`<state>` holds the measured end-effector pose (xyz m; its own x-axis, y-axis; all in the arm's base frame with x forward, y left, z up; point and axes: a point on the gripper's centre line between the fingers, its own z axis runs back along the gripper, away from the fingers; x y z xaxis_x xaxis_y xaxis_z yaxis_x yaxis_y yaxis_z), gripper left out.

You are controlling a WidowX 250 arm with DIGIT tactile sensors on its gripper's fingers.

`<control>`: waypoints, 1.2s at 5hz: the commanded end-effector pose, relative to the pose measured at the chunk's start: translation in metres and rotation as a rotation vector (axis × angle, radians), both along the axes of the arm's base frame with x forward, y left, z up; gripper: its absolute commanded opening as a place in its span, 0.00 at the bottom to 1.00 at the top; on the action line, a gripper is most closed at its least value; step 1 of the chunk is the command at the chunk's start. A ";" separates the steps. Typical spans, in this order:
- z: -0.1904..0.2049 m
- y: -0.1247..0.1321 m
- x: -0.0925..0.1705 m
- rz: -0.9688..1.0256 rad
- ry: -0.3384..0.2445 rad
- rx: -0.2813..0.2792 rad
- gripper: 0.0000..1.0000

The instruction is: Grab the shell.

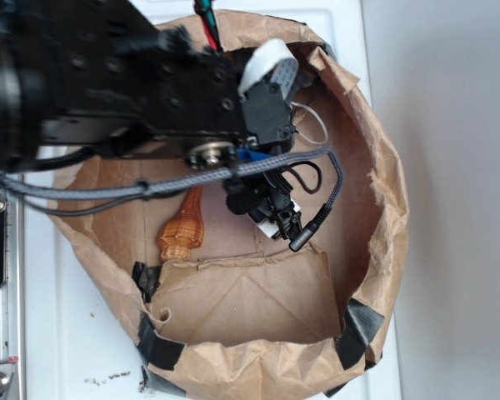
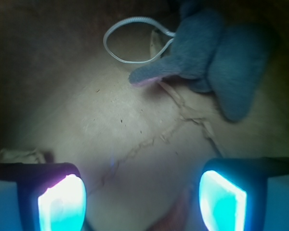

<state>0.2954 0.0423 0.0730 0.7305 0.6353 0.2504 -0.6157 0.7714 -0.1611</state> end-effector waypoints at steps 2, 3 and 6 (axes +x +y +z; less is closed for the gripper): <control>0.011 0.012 -0.003 -0.111 -0.029 -0.012 1.00; 0.015 0.019 -0.012 -0.110 -0.019 -0.008 1.00; 0.027 0.023 -0.038 -0.062 -0.060 -0.035 1.00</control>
